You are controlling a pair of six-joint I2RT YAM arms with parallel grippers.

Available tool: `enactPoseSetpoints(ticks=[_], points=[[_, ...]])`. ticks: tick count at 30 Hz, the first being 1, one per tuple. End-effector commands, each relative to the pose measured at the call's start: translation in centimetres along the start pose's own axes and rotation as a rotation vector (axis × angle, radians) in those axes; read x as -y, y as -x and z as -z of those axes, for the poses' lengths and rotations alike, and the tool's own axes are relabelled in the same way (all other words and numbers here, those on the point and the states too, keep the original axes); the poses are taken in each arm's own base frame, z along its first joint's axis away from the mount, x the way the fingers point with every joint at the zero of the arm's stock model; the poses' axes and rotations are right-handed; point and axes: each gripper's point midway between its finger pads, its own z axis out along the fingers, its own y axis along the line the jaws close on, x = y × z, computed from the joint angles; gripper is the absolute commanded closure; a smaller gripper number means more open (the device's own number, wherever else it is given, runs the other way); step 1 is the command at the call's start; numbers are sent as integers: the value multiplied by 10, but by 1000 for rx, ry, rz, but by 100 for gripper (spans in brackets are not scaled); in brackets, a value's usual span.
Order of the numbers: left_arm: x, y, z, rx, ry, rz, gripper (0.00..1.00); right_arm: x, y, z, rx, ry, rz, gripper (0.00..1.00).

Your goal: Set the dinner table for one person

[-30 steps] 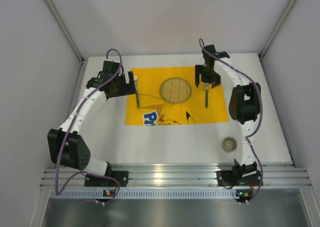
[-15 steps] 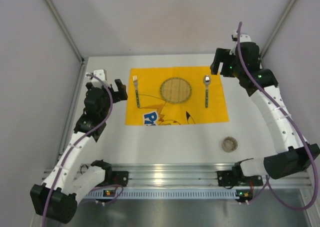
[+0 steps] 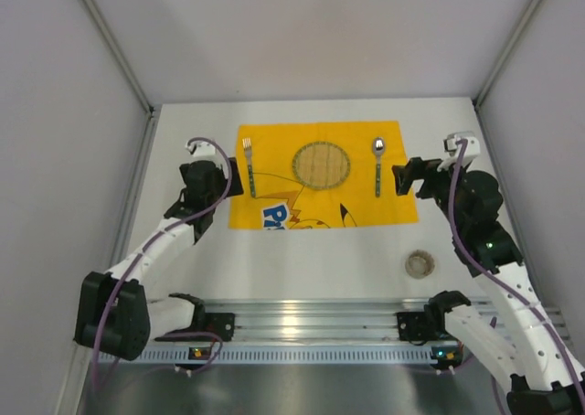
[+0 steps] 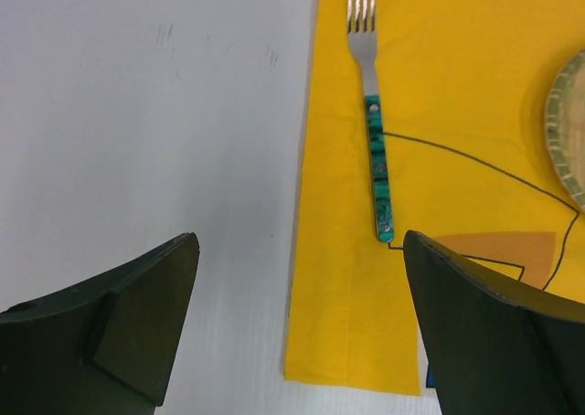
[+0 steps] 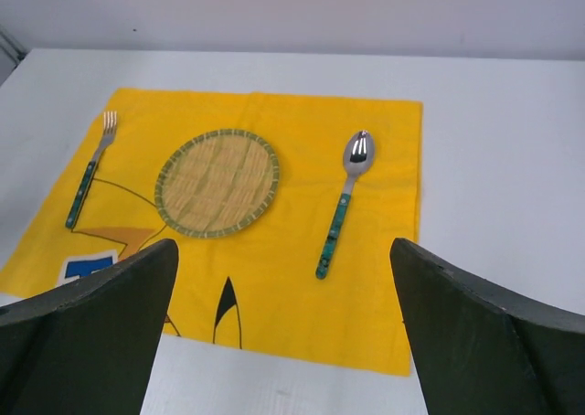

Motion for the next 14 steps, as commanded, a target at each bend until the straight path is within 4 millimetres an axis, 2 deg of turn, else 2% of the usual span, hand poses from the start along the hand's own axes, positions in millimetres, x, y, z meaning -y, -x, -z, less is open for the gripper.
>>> enactPoseSetpoints(ticks=[1, 3, 5, 6, 7, 9, 10, 12, 14], points=[[14, 40, 18, 218, -113, -5, 1, -7, 11, -3, 34, 38, 44, 0], [12, 55, 23, 323, -114, 21, 1, -12, 6, -2, 3, 70, 59, 0], [5, 51, 20, 316, -71, 67, 1, -11, 3, -4, -12, 64, 54, 0], [-8, 44, 16, 289, 6, 86, 1, -10, 1, -4, -16, 60, 54, 0], [-9, 52, 15, 287, 33, 138, 1, -10, 0, -6, -23, 59, 42, 0], [-17, 28, 5, 161, 97, 108, 2, -11, -4, -8, -36, 65, 36, 0], [-13, 34, 4, 162, 83, 102, 5, -12, -6, -10, -43, 66, 27, 0], [-11, 26, -2, 136, 74, 72, 11, -14, -8, -13, -47, 74, 20, 0], [-14, 21, -2, 138, 82, 67, 8, -14, -10, -16, -54, 73, 9, 0]])
